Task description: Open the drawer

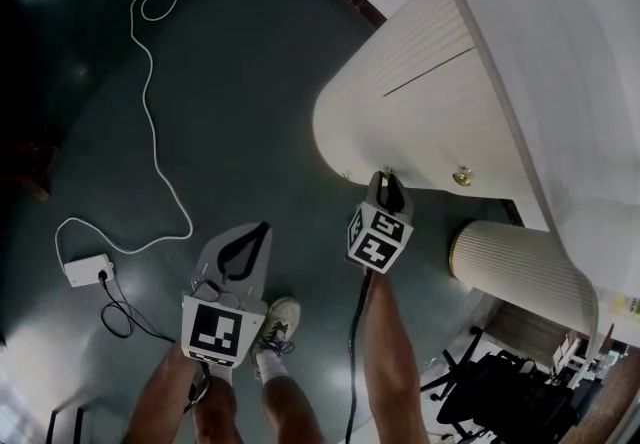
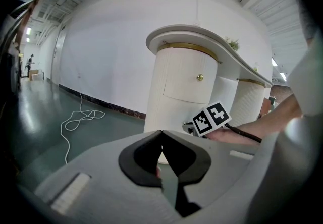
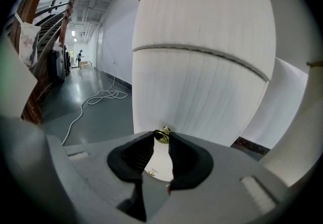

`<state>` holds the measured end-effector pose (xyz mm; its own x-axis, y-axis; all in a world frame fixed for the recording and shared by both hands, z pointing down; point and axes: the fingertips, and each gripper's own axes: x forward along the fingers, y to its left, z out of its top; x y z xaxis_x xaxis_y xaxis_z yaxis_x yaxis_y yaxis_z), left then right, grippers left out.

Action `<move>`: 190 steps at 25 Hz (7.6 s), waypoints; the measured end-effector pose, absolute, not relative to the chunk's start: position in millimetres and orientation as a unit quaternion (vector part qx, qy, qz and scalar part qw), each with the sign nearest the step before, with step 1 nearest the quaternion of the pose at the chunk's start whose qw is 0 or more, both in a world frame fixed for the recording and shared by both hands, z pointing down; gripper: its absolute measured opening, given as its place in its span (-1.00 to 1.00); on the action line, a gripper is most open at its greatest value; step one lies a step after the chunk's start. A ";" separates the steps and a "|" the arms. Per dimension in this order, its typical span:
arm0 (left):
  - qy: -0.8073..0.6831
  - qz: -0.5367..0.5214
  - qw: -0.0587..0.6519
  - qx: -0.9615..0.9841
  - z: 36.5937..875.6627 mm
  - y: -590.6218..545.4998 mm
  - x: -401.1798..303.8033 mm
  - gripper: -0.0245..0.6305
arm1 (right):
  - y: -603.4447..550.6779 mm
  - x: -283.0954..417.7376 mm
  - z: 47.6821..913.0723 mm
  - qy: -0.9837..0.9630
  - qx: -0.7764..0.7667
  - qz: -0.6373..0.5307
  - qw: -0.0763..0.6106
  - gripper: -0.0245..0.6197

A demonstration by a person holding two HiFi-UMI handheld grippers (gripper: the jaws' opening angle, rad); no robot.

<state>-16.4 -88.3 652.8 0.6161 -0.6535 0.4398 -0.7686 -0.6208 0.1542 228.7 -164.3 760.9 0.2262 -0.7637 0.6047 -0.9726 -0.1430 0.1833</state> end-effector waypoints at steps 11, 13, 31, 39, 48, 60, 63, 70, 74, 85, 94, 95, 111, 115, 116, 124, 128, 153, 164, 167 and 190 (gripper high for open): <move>-0.402 0.164 0.165 0.886 659.9 -83.4 -9.3 -0.90 | -162.7 227.5 762.6 -0.608 0.716 0.178 0.295 -0.64; -0.400 0.166 0.167 0.886 657.8 -84.0 -7.1 -0.90 | -161.9 227.3 762.7 -0.610 0.713 0.176 0.297 -0.65; -0.397 0.167 0.173 0.886 654.6 -86.2 1.9 -0.90 | -133.4 200.4 763.2 -0.638 0.690 0.144 0.309 -0.67; -0.394 0.170 0.163 0.888 649.8 -80.3 0.3 -0.90 | -93.6 168.6 761.2 -0.643 0.690 0.161 0.293 -0.67; -0.397 0.177 0.163 0.886 656.4 -65.3 -18.6 -0.90 | -58.6 142.6 762.4 -0.641 0.691 0.169 0.288 -0.67; -0.393 0.188 0.165 0.885 670.9 -44.5 -38.4 -0.90 | -23.6 115.4 765.3 -0.640 0.692 0.183 0.278 -0.66; -0.389 0.191 0.168 0.886 672.5 -41.6 -35.4 -0.90 | -17.4 110.5 765.3 -0.642 0.690 0.188 0.276 -0.66; -0.382 0.196 0.166 0.888 678.7 -34.0 -36.0 -0.90 | -5.6 103.0 764.6 -0.642 0.690 0.196 0.270 -0.66; -0.381 0.200 0.167 0.887 682.6 -34.2 -40.3 -0.90 | -3.5 99.2 764.4 -0.640 0.690 0.199 0.272 -0.66; -0.377 0.207 0.173 0.886 681.3 -27.0 -44.7 -0.90 | 20.3 83.9 766.5 -0.644 0.683 0.200 0.281 -0.66; -0.377 0.207 0.173 0.886 681.3 -20.1 -50.7 -0.90 | 24.8 80.2 766.4 -0.640 0.687 0.195 0.284 -0.66; -0.377 0.207 0.174 0.886 681.7 -19.4 -51.6 -0.90 | 25.0 80.2 766.4 -0.640 0.687 0.193 0.283 -0.66; -0.372 0.219 0.175 0.885 664.5 -12.2 -55.0 -0.90 | 35.0 68.3 756.0 -0.645 0.684 0.231 0.249 -0.18; -0.372 0.223 0.179 0.883 647.7 -11.9 -56.5 -0.90 | 43.9 63.2 737.5 -0.649 0.679 0.237 0.248 -0.18; -0.372 0.224 0.179 0.883 641.1 -11.7 -56.1 -0.90 | 47.0 63.7 731.4 -0.648 0.679 0.242 0.247 -0.18; -0.371 0.241 0.167 0.881 575.7 -11.7 -60.4 -0.90 | 59.1 75.8 662.7 -0.637 0.690 0.258 0.227 -0.18; -0.365 0.234 0.162 0.886 533.1 -13.8 -52.9 -0.90 | 60.9 86.5 619.3 -0.632 0.699 0.255 0.217 -0.18; -0.324 0.136 0.071 0.934 217.8 -27.7 1.1 -0.90 | 69.6 161.8 253.3 -0.589 0.789 0.135 0.109 -0.49; -0.318 0.092 0.022 0.943 111.1 4.7 10.7 -0.90 | 106.2 167.5 149.3 -0.584 0.804 0.072 0.091 -0.91; -0.316 0.085 0.014 0.945 98.2 11.5 11.2 -0.90 | 114.5 166.8 130.8 -0.582 0.807 0.058 0.082 -0.91; -0.301 0.076 -0.001 0.951 79.0 12.2 28.7 -0.90 | 114.8 181.4 92.4 -0.575 0.815 0.031 0.059 -0.91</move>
